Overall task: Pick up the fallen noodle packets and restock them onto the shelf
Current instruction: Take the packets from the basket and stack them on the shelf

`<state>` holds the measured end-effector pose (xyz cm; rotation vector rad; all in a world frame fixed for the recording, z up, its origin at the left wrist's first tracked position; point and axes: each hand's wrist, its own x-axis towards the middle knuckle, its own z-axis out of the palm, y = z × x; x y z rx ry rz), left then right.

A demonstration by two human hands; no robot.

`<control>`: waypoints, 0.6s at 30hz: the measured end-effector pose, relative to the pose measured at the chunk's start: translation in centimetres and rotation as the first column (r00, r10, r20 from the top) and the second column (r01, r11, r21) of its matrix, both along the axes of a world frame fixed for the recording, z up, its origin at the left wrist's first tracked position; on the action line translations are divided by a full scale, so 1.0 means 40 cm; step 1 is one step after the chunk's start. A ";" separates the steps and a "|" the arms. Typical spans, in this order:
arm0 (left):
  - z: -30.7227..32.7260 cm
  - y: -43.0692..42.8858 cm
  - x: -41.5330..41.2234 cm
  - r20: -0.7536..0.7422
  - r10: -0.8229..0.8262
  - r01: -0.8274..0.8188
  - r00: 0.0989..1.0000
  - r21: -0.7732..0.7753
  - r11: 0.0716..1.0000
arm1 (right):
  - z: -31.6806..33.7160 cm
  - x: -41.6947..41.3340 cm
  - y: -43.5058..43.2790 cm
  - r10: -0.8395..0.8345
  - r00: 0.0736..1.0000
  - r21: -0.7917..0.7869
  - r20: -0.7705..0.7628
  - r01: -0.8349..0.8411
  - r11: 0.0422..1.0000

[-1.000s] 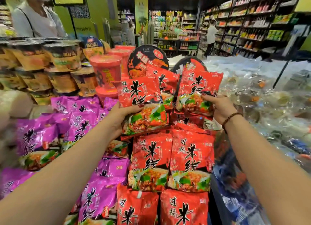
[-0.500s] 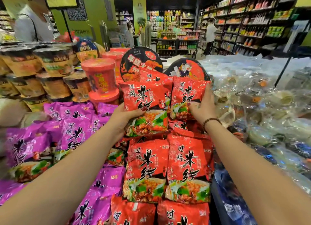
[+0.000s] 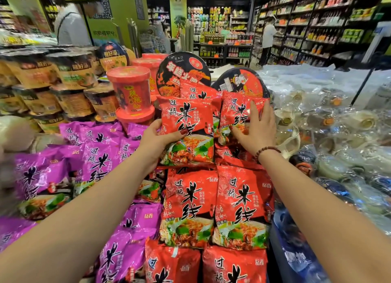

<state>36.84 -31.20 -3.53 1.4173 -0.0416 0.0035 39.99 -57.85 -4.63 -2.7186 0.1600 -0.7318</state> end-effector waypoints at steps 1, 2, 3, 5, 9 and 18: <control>0.002 -0.002 -0.001 0.013 -0.002 0.001 1.000 0.002 1.000 | 0.013 -0.013 0.014 0.054 0.994 0.026 0.091 -0.056 0.998; 0.005 -0.007 -0.002 0.028 -0.004 0.004 1.000 0.003 1.000 | 0.028 -0.023 0.030 0.149 0.978 0.091 0.146 -0.164 0.982; 0.007 -0.010 -0.002 0.041 -0.008 0.008 0.999 0.001 1.000 | 0.043 -0.035 0.049 0.269 0.949 0.208 0.165 -0.300 0.931; 0.011 -0.024 0.004 0.066 -0.011 0.011 0.998 -0.003 1.000 | 0.075 -0.065 0.086 0.484 0.866 0.500 0.122 -0.475 0.724; 0.014 -0.049 0.018 0.144 -0.003 -0.006 0.990 0.059 0.998 | 0.077 -0.096 0.138 0.629 0.776 0.509 0.048 -0.561 0.653; -0.035 -0.026 0.047 0.653 -0.394 -0.437 0.646 0.740 0.511 | 0.011 -0.083 0.164 0.453 0.889 0.195 -0.061 -0.434 0.879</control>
